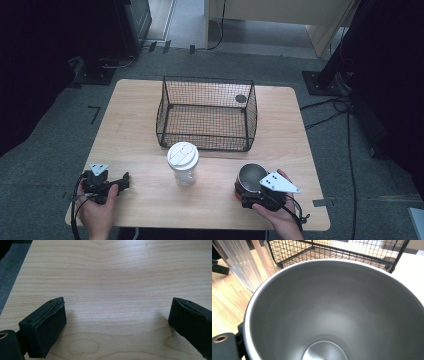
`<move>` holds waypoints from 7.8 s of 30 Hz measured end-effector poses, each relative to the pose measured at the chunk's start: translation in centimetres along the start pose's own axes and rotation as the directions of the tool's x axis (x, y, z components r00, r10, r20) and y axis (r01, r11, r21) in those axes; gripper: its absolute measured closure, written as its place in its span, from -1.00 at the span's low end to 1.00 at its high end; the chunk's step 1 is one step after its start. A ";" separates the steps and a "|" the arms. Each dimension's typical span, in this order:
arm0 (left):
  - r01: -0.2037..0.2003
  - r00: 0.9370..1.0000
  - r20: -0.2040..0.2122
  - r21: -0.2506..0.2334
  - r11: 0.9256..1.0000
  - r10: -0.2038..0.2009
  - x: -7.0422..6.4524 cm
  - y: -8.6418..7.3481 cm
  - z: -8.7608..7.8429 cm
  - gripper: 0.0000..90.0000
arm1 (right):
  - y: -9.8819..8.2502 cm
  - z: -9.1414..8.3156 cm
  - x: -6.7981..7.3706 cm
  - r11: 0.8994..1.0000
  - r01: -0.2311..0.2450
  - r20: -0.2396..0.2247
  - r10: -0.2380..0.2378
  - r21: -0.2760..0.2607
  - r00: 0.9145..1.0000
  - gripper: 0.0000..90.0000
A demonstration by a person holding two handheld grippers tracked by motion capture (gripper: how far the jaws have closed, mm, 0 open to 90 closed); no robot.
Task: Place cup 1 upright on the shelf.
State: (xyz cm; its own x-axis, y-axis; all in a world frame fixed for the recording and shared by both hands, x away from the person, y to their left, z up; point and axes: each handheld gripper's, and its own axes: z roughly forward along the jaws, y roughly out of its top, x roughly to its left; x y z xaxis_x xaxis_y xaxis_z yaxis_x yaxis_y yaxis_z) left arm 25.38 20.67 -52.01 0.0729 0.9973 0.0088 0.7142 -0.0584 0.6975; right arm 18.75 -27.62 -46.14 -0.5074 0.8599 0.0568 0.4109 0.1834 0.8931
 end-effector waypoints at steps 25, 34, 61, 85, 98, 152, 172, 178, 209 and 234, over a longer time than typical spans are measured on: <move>0.000 1.000 0.001 0.000 1.000 0.000 0.0 0.0 0.0 -0.96 | 4.8 1.4 1.2 0.998 0.015 0.016 -0.014 -0.060 1.000 -0.84; 0.001 1.000 0.001 -0.001 1.000 -0.001 0.0 0.0 0.0 -0.96 | 6.2 1.6 1.1 0.997 0.009 0.035 -0.007 -0.073 0.999 -0.84; 0.003 1.000 0.001 -0.002 1.000 -0.003 0.0 0.0 0.0 -0.96 | 11.3 3.2 1.2 0.991 0.028 0.082 -0.017 -0.133 0.997 -0.84; 0.001 1.000 0.003 -0.002 1.000 -0.001 0.0 0.0 0.0 -0.96 | 15.6 7.0 -0.2 0.990 0.002 0.159 0.020 -0.140 0.987 -0.84; -0.001 1.000 0.001 0.000 1.000 0.001 -0.1 0.0 0.0 -0.96 | 16.2 11.6 -1.7 0.990 -0.024 0.236 0.057 -0.140 0.970 -0.85; -0.010 1.000 0.009 0.000 1.000 0.010 -0.2 0.1 0.1 -0.96 | 14.5 23.4 -6.2 0.997 -0.048 0.413 0.069 -0.062 0.908 -0.85; -0.013 1.000 0.011 0.001 1.000 0.013 -0.2 0.1 0.1 -0.96 | 14.0 23.9 -6.6 0.995 -0.098 0.336 0.103 -0.032 0.936 -0.88; -0.013 1.000 0.011 0.001 1.000 0.013 -0.2 0.1 0.1 -0.96 | 14.2 23.8 -6.5 0.994 -0.098 0.314 0.110 -0.052 0.943 -0.93; -0.011 1.000 0.011 0.000 1.000 0.011 -0.2 0.1 0.1 -0.96 | 18.5 18.6 -2.8 0.969 0.002 0.233 0.058 -0.247 0.971 -1.00; -0.014 1.000 0.014 0.000 1.000 0.014 -0.3 0.1 0.1 -0.96 | 14.0 11.4 0.9 0.966 0.050 0.155 -0.011 -0.253 0.988 -1.00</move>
State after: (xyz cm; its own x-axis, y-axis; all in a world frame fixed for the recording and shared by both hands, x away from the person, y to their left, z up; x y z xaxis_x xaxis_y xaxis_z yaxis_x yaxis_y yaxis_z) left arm 25.56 20.39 -52.00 0.0926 0.9957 0.0080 0.7131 -0.0719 0.6974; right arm 32.68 -18.88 -38.65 -0.3883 0.9213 -0.0225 0.1800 0.0997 0.9786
